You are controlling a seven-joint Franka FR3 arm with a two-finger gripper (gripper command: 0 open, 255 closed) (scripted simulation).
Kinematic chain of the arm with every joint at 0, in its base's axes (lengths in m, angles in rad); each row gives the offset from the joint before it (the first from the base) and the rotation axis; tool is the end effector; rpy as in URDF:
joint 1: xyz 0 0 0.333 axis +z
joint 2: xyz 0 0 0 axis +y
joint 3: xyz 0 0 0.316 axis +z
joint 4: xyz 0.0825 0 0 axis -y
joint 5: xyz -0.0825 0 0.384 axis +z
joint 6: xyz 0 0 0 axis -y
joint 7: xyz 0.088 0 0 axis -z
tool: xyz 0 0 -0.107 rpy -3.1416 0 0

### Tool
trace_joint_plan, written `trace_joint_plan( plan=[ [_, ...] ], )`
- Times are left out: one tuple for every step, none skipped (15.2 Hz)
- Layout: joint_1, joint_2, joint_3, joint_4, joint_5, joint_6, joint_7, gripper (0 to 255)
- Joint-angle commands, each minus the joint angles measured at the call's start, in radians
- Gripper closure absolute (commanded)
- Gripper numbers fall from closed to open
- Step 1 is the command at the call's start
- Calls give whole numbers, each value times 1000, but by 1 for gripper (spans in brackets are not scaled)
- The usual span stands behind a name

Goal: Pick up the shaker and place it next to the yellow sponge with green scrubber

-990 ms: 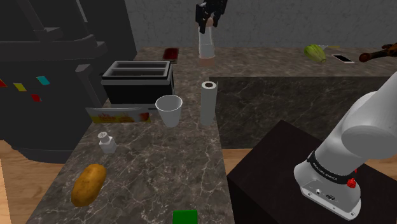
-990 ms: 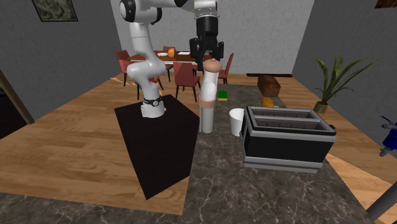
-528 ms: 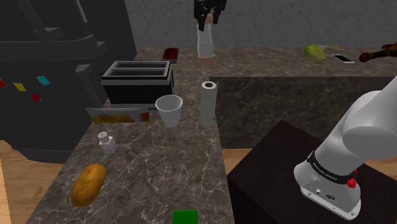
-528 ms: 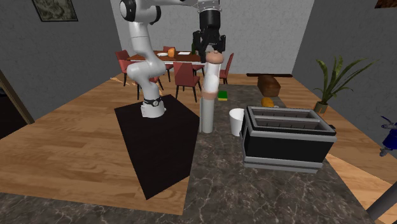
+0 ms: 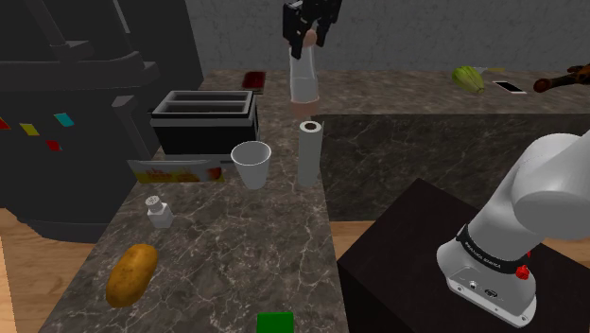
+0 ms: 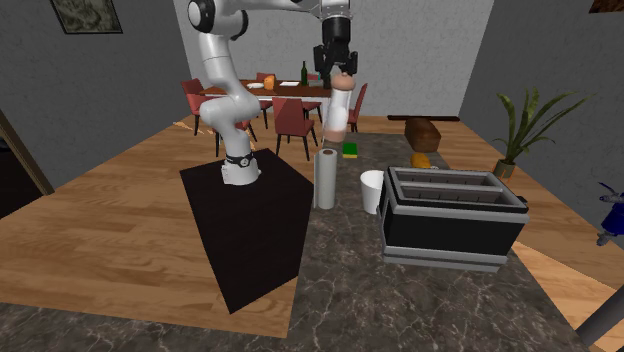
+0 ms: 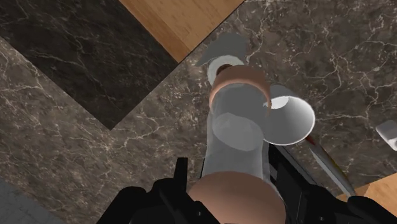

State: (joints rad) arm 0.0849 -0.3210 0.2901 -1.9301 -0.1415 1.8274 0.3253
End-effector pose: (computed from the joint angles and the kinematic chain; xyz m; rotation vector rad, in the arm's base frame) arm 0.4420 0.1839 0.6358 2.9651 0.0992 0.4037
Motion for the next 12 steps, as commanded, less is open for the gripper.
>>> trace_joint_plan(
  plan=[
    [18, -29, 28, -20, 9, -15, 41, 255],
    [26, -41, 42, -27, 13, -23, 61, 255],
    [35, -52, 57, -32, 18, -31, 82, 255],
    [43, -61, 72, -37, 22, -39, 102, 255],
    [52, -70, 87, -40, 27, -48, 123, 255],
    [60, -78, 102, -42, 32, -56, 144, 255],
    [68, -85, 118, -43, 37, -65, 165, 255],
    [76, -90, 134, -43, 41, -74, 186, 255],
    [84, -95, 151, -42, 46, -83, 208, 255],
    [92, -99, 168, -39, 50, -92, 230, 255],
    [99, -101, 186, -36, 55, -102, 253, 255],
    [106, -102, 203, -31, 59, -111, 275, 255]
  ],
)
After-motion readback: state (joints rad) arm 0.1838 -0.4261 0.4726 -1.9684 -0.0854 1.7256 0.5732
